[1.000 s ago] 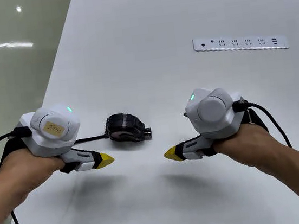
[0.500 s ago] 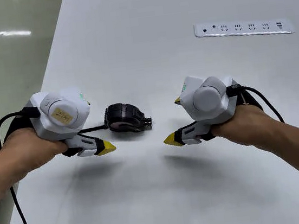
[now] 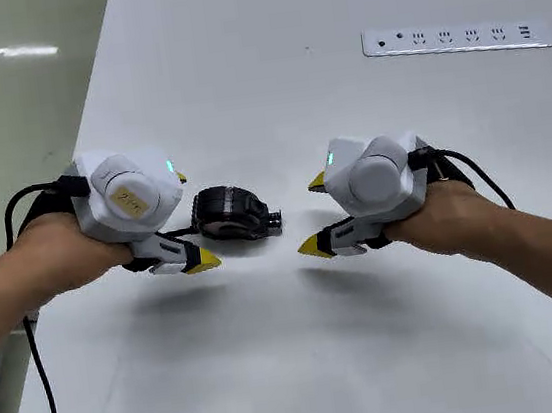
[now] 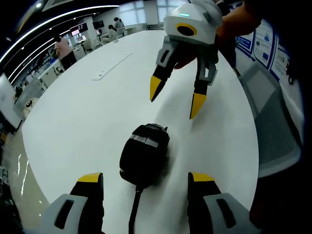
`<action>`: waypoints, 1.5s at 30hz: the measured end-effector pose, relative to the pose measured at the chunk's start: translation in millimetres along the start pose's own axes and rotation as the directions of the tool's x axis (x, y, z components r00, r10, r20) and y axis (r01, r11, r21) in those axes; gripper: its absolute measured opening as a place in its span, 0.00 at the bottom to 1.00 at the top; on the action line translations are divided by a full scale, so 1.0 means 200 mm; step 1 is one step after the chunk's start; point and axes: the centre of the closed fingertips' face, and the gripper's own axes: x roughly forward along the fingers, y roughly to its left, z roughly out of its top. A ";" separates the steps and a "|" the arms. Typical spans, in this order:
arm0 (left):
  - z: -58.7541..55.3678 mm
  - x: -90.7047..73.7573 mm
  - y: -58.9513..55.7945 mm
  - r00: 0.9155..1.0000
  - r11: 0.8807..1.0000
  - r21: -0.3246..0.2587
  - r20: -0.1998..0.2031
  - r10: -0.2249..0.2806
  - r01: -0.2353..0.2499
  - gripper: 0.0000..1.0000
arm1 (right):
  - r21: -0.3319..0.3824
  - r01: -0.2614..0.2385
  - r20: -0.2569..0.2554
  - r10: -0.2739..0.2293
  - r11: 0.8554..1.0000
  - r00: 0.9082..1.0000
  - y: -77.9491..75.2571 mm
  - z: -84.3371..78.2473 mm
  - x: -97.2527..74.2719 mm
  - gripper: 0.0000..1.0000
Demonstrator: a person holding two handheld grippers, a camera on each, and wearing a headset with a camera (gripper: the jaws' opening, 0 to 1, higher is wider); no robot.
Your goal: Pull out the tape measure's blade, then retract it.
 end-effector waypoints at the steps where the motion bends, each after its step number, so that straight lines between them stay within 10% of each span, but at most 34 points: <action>1: 0.00 0.00 0.00 1.000 1.000 0.001 0.000 0.000 0.000 0.67 | 0.000 0.000 0.000 0.000 1.000 1.000 0.00 0.00 0.00 0.47; 45: 0.11 0.15 0.00 0.996 0.974 0.211 -0.032 -0.081 0.086 0.48 | -0.126 -0.090 0.025 0.094 0.988 0.995 0.01 0.05 0.23 0.24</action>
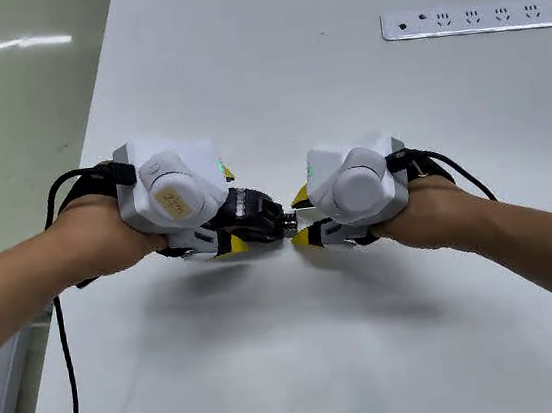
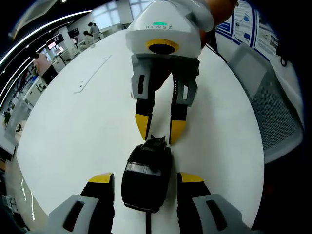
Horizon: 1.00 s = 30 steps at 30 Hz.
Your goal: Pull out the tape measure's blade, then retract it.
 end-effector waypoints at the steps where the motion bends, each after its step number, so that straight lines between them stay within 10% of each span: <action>1: 0.00 0.00 0.00 1.000 1.000 0.005 0.000 -0.002 0.002 0.47 | -0.001 -0.001 0.001 0.001 1.000 1.000 0.00 0.00 0.00 0.23; 30: 0.03 0.02 -0.01 1.000 0.998 0.049 -0.004 -0.027 0.028 0.35 | -0.026 -0.025 0.017 0.025 0.999 1.000 0.00 0.00 0.04 0.16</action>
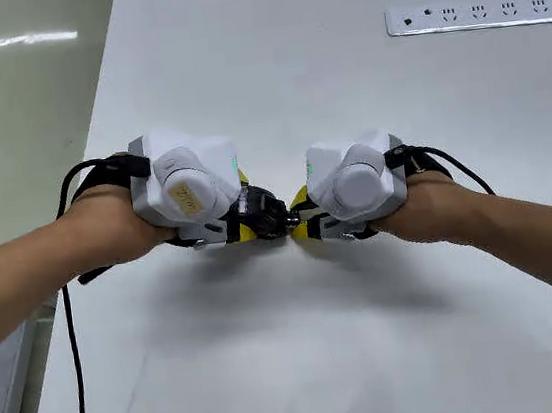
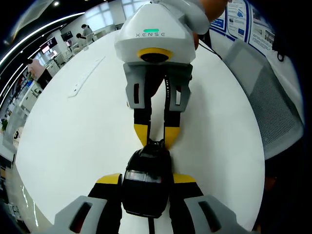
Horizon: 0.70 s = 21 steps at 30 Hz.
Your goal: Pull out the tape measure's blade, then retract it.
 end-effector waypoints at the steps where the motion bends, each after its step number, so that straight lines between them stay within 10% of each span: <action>1: 0.00 0.00 0.00 1.000 1.000 -0.003 -0.002 -0.003 0.003 0.34 | -0.003 -0.002 0.002 0.002 1.000 1.000 0.00 0.00 0.00 0.16; 21: 0.00 0.00 -0.01 0.999 0.999 0.032 -0.021 -0.026 0.027 0.32 | -0.042 -0.020 0.011 0.021 0.999 1.000 0.00 -0.01 0.00 0.12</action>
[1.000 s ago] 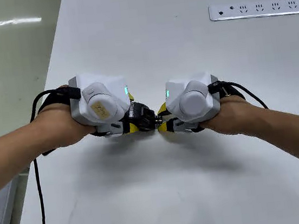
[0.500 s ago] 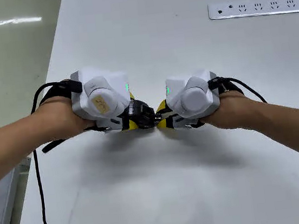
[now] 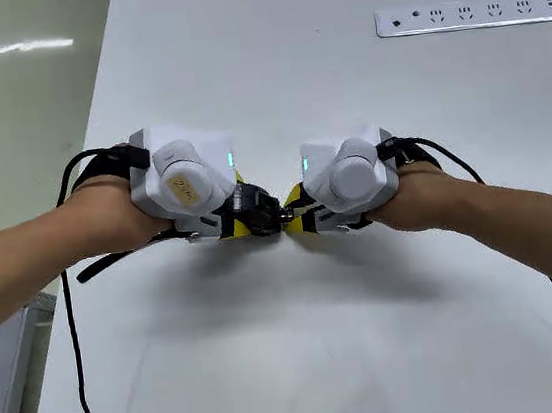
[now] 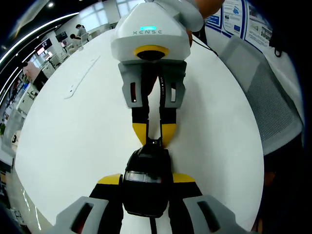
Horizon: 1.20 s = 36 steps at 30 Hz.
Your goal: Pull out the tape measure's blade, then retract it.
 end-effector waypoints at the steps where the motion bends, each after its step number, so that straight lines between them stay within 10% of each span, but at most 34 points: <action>1: 0.00 0.00 0.00 1.000 1.000 0.005 -0.002 -0.002 0.002 0.32 | -0.001 -0.001 -0.001 0.001 1.000 1.000 0.00 0.00 0.00 0.12; 36: 0.00 0.01 0.00 1.000 1.000 -0.008 -0.020 -0.019 0.019 0.32 | 0.018 0.006 0.001 -0.006 1.000 1.000 0.01 -0.06 -0.06 0.11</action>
